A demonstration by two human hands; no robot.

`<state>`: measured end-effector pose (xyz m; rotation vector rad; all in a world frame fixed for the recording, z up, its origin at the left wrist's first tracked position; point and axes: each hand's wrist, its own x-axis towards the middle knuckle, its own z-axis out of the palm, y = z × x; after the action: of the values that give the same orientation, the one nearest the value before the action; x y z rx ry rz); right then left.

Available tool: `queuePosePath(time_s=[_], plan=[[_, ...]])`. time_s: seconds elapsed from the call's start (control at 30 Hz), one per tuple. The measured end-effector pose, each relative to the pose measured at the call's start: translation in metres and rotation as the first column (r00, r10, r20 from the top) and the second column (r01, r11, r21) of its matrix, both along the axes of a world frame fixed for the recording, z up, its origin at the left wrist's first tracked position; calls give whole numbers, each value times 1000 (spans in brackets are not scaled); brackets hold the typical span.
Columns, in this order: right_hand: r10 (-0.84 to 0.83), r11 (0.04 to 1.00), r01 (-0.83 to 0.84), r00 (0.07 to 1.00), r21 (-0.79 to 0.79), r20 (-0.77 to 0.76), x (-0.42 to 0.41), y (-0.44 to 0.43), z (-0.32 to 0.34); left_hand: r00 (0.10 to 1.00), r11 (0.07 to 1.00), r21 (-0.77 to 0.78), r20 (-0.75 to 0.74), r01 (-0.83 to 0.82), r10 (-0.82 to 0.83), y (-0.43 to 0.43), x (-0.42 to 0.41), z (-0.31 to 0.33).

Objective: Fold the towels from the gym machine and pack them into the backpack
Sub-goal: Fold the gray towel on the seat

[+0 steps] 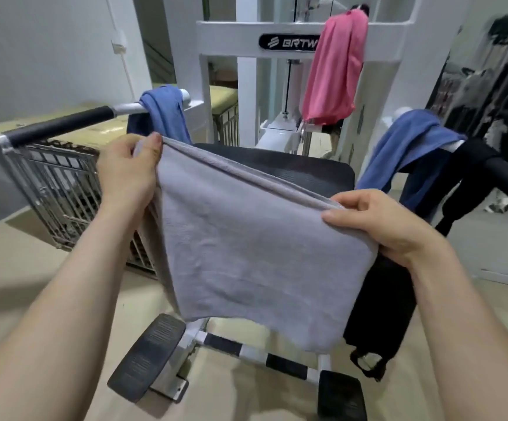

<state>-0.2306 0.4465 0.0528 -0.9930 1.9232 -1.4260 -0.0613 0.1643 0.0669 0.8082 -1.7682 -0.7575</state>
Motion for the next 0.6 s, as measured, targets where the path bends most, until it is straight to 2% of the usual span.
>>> queuePosePath(time_s=[0.07, 0.13, 0.17, 0.27, 0.33, 0.43, 0.53, 0.6], plan=[[-6, 1000, 9, 993, -24, 120, -25, -1, 2, 976, 990, -140, 209, -27, 57, -16, -15, -5], [-93, 994, 101, 981, -40, 167, -52, -6, 4, 900, 974, -227, 427, 9, 91, -38, -26, -15], [-148, 988, 152, 980, -20, 129, -66, -12, 5, 862, 972, -232, 499, 30, 93, -49, -28, -17], [-299, 948, 313, 936, 52, -183, -95, -28, 4, 753, 984, -153, 658, 89, 34, -69, -18, -13], [-316, 932, 357, 885, 62, -342, -108, -46, 1, 701, 993, -107, 712, 57, 37, -81, -13, -10], [-296, 914, 395, 809, 95, -509, -122, -76, -7, 683, 987, -160, 723, 22, 103, -97, -18, -8], [-319, 870, 487, 678, 80, -663, -142, -103, -12, 691, 991, -113, 722, 75, 30, -126, -35, -8], [-318, 840, 537, 602, 77, -732, -155, -121, -14, 753, 991, -121, 657, 53, 40, -152, -46, -13]])
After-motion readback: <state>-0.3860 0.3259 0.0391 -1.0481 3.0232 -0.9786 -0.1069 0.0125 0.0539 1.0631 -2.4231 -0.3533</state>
